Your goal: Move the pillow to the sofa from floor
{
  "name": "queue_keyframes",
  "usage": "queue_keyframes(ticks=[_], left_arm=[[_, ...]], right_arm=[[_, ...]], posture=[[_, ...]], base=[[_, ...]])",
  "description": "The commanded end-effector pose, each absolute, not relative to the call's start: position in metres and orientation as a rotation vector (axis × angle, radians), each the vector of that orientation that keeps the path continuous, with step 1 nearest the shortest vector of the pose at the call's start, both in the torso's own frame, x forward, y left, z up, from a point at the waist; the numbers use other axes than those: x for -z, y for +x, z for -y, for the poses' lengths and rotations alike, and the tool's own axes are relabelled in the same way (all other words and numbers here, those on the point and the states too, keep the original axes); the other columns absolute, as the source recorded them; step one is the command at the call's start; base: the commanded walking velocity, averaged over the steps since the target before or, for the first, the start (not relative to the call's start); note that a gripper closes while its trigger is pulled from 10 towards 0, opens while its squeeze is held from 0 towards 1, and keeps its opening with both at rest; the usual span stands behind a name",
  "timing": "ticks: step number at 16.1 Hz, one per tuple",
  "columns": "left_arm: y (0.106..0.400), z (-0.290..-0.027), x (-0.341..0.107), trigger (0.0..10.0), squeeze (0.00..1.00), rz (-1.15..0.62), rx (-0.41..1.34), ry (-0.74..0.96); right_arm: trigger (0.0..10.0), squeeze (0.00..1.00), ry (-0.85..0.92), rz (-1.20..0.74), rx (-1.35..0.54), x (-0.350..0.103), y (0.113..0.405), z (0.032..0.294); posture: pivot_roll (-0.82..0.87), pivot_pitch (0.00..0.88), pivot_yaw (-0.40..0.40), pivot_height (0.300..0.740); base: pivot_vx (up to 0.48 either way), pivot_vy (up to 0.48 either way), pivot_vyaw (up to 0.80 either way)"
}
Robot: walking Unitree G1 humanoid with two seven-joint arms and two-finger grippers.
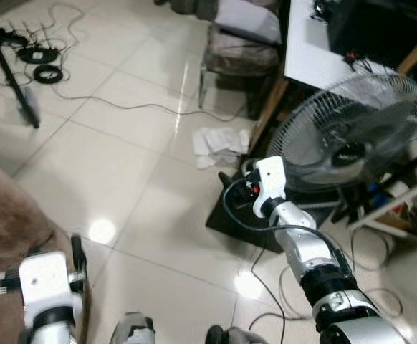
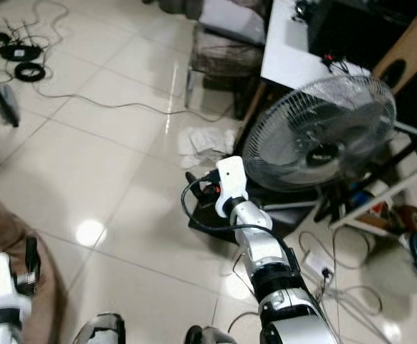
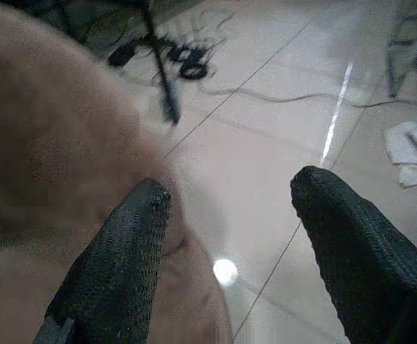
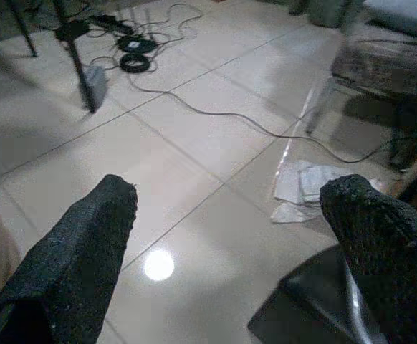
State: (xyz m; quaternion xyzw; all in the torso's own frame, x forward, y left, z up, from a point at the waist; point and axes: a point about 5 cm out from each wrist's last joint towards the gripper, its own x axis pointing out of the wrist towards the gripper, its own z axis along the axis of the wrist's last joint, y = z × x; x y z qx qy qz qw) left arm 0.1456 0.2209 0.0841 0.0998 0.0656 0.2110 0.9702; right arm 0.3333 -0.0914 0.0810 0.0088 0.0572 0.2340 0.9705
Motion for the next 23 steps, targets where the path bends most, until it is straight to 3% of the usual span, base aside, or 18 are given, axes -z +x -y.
queue_keyframes(ticks=[1, 6, 9, 11, 15, 18, 23], left_arm=[[0.143, -0.219, -0.088, 10.0, 0.0, -0.127, -0.443, 0.204], [0.13, -0.216, -0.101, 10.0, 0.0, -0.119, -0.452, 0.229], [0.132, -0.217, -0.102, 10.0, 0.0, -0.132, -0.403, 0.252], [0.15, -0.213, -0.1, 10.0, 0.0, -0.124, -0.339, 0.248], [0.212, -0.185, -0.094, 10.0, 0.0, -0.066, -0.135, 0.21], [0.23, -0.173, -0.088, 10.0, 0.0, -0.067, -0.063, 0.188], [0.255, -0.148, -0.085, 10.0, 0.0, -0.059, 0.027, 0.12]], right_arm=[[10.0, 0.0, 0.01, -0.118, -0.474, -0.08, 0.335, 0.094], [10.0, 0.0, 0.052, -0.138, -0.521, -0.074, 0.333, 0.077], [10.0, 0.0, 0.055, -0.125, -0.496, -0.072, 0.332, 0.077], [10.0, 0.0, 0.049, -0.095, -0.436, -0.074, 0.333, 0.092], [10.0, 0.0, 0.02, -0.034, -0.2, -0.074, 0.314, 0.157], [10.0, 0.0, -0.014, -0.024, -0.094, -0.072, 0.298, 0.181], [10.0, 0.0, -0.076, -0.072, -0.012, -0.078, 0.275, 0.195]], posture=[[0.36, 0.155, -0.241, 0.74], [0.43, 0.181, -0.245, 0.74], [0.4, 0.171, -0.178, 0.74], [0.34, 0.158, -0.14, 0.74], [0.18, 0.125, -0.05, 0.74], [0.02, 0.123, 0.033, 0.74], [-0.11, 0.144, 0.069, 0.74]], base=[[0.0, 0.0, 0.0], [0.0, 0.0, 0.0], [0.0, 0.0, 0.0], [0.0, 0.0, 0.0], [0.0, 0.0, 0.0], [0.0, 0.0, 0.0], [0.0, 0.0, 0.0]])
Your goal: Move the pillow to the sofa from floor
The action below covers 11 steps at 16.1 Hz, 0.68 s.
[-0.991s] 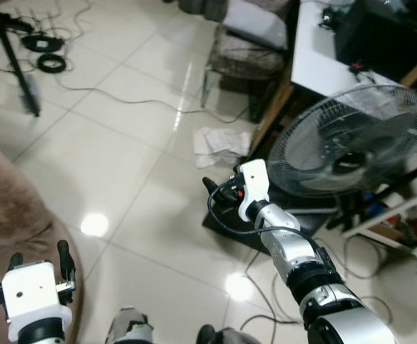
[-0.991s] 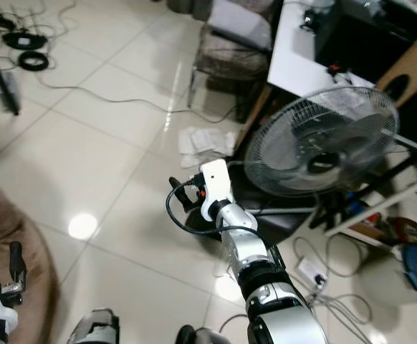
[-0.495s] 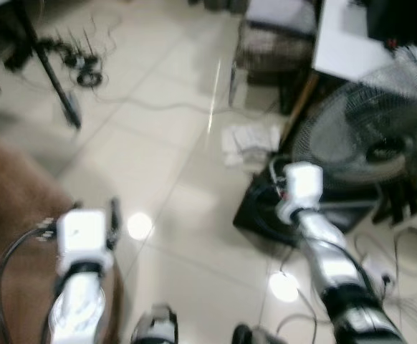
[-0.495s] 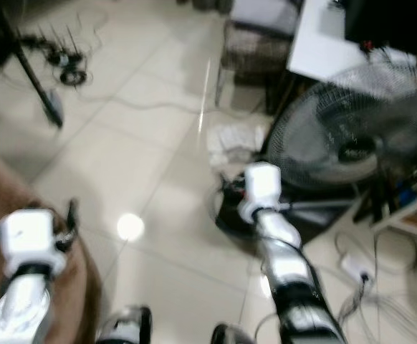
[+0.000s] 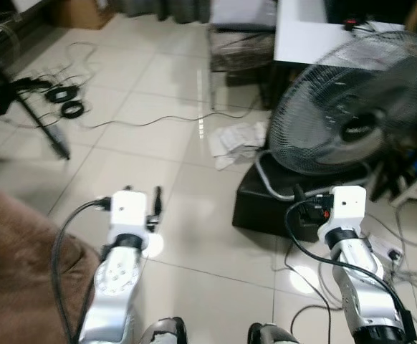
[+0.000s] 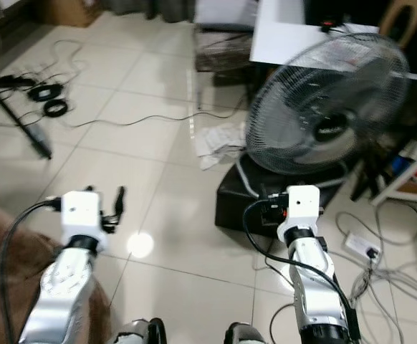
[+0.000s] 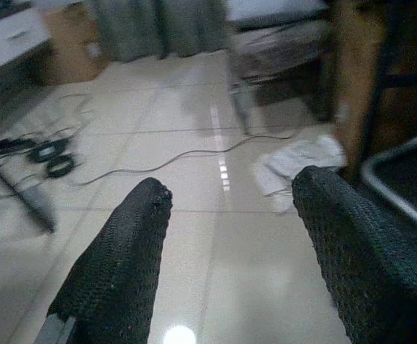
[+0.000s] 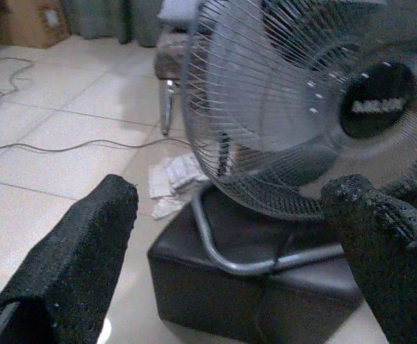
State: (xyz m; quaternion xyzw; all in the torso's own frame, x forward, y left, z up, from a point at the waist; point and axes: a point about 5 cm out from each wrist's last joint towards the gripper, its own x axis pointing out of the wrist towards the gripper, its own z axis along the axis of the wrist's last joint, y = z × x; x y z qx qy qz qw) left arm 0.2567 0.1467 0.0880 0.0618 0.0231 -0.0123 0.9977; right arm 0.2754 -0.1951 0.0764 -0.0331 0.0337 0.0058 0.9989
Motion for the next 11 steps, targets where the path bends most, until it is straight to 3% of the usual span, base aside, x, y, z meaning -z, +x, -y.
queue_keyframes(ticks=[1, 11], left_arm=[[0.256, -0.147, -0.085, 10.0, 0.0, -0.055, 0.031, 0.118], [0.264, -0.146, -0.086, 10.0, 0.0, -0.063, 0.111, 0.145]], right_arm=[[10.0, 0.0, -0.07, -0.068, -0.013, -0.079, 0.275, 0.193], [10.0, 0.0, -0.035, -0.093, -0.069, -0.087, 0.283, 0.172]], posture=[[-0.11, 0.144, 0.069, 0.74], [-0.07, 0.149, 0.069, 0.74]], base=[[0.0, 0.0, 0.0], [0.0, 0.0, 0.0]])
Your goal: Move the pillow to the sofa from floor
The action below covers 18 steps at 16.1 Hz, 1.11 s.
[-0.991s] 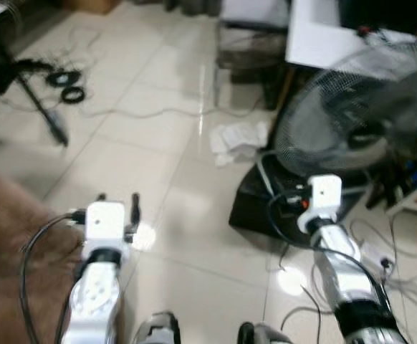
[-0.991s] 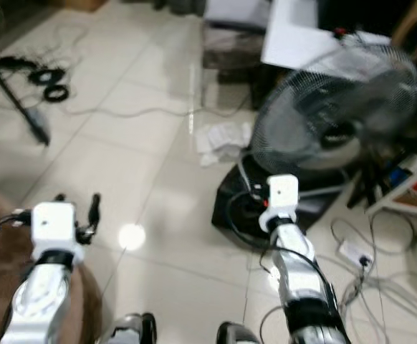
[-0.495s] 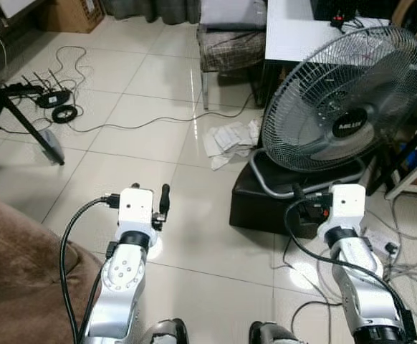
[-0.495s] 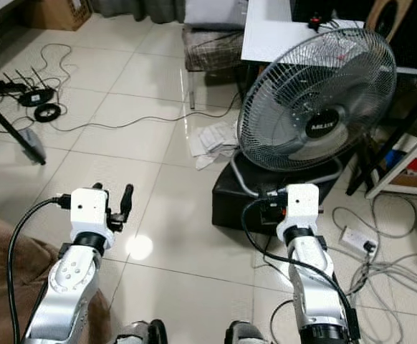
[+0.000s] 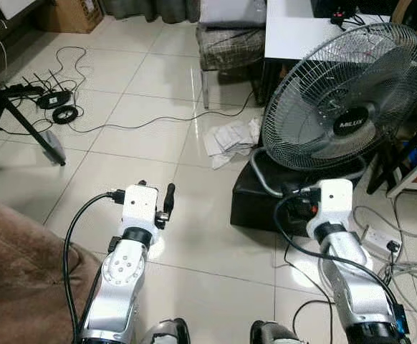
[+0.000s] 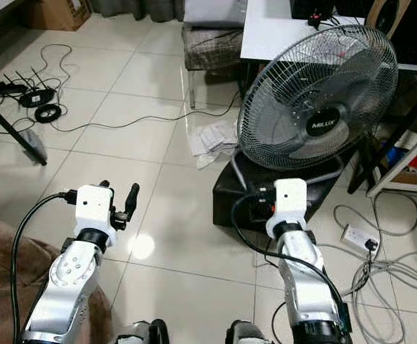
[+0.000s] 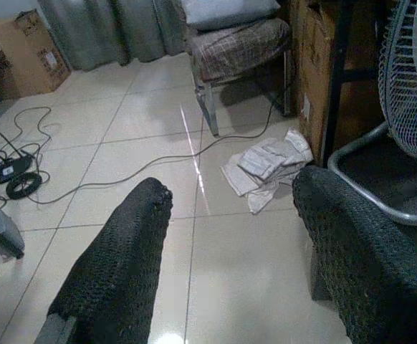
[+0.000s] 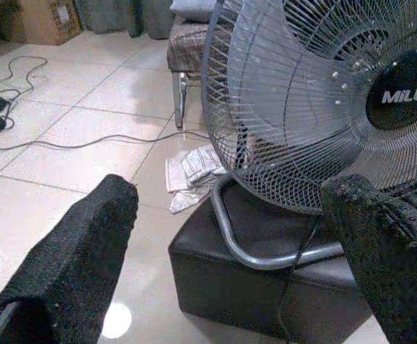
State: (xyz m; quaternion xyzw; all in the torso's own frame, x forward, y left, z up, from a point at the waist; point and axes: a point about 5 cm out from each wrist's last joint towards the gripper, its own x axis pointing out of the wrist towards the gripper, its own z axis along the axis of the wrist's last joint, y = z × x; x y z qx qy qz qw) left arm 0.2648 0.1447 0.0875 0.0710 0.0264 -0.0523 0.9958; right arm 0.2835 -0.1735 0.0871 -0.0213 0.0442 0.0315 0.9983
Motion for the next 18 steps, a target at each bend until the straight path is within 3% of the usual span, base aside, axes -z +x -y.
queue_keyframes(ticks=[1, 4, 16, 18], left_arm=[[0.264, -0.148, -0.087, 10.0, 0.0, -0.065, 0.113, 0.152], [0.261, -0.153, -0.087, 10.0, 0.0, -0.072, 0.109, 0.168], [0.247, -0.166, -0.093, 10.0, 0.0, -0.079, 0.076, 0.198], [0.246, -0.167, -0.092, 10.0, 0.0, -0.084, 0.077, 0.199]], right_arm=[[10.0, 0.0, -0.035, -0.096, -0.075, -0.087, 0.284, 0.17], [10.0, 0.0, -0.047, -0.105, -0.089, -0.085, 0.285, 0.167], [10.0, 0.0, -0.047, -0.134, -0.121, -0.076, 0.286, 0.161], [10.0, 0.0, -0.044, -0.139, -0.121, -0.075, 0.285, 0.161]], posture=[[-0.05, 0.151, 0.072, 0.74], [-0.04, 0.155, 0.072, 0.74], [0.02, 0.145, 0.053, 0.74], [0.02, 0.144, 0.052, 0.74]], base=[[0.0, 0.0, 0.0], [-0.167, 0.0, 0.0], [-0.331, 0.0, 0.72], [-0.345, 0.0, 0.0]])
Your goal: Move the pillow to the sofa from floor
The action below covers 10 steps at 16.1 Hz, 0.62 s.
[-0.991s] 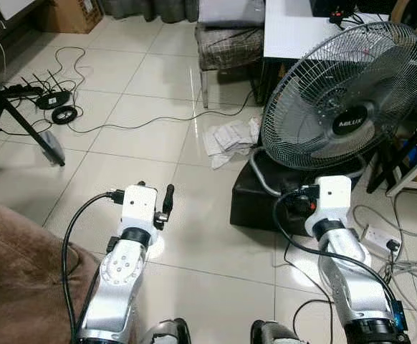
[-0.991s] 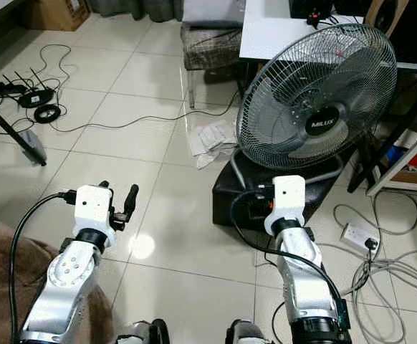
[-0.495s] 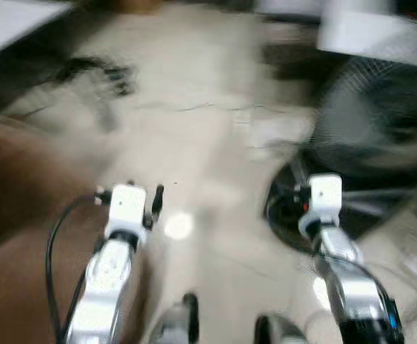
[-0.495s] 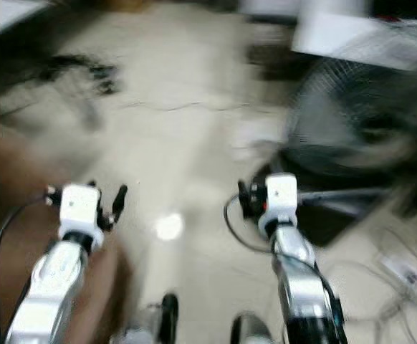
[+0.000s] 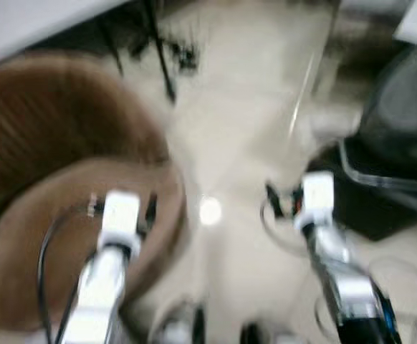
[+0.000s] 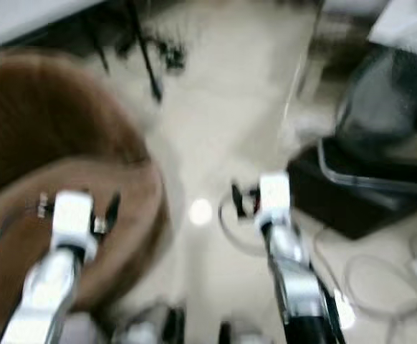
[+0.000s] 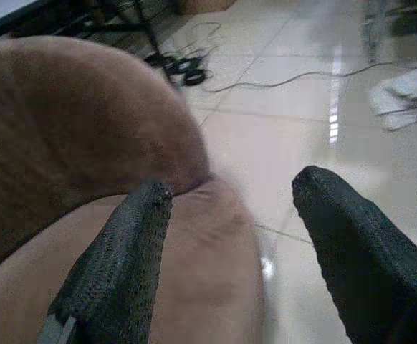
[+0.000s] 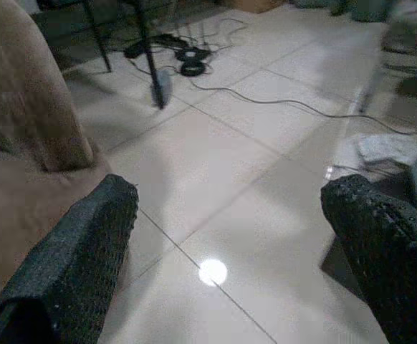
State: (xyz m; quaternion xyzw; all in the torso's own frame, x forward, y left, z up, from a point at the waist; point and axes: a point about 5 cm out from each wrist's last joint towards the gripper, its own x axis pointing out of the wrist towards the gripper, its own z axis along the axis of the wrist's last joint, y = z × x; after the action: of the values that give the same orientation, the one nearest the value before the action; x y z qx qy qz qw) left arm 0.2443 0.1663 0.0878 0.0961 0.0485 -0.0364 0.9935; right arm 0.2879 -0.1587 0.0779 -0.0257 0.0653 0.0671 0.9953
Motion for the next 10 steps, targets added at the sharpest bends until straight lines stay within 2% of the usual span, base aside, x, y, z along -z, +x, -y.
queue_keyframes(ticks=[1, 10], left_arm=[[0.2462, -0.1665, -0.0923, 10.0, 0.0, -0.085, 0.077, 0.2], [0.24, -0.163, -0.0886, 10.0, 0.0, -0.098, 0.09, 0.195]], right_arm=[[10.0, 0.0, -0.044, -0.14, -0.121, -0.075, 0.2853, 0.1612], [10.0, 0.0, -0.049, -0.161, -0.127, -0.07, 0.28, 0.1625]], posture=[[0.02, 0.144, 0.052, 0.74], [0.02, 0.142, 0.044, 0.74]], base=[[-0.345, 0.0, 0.0], [-0.345, 0.0, 0.0]])
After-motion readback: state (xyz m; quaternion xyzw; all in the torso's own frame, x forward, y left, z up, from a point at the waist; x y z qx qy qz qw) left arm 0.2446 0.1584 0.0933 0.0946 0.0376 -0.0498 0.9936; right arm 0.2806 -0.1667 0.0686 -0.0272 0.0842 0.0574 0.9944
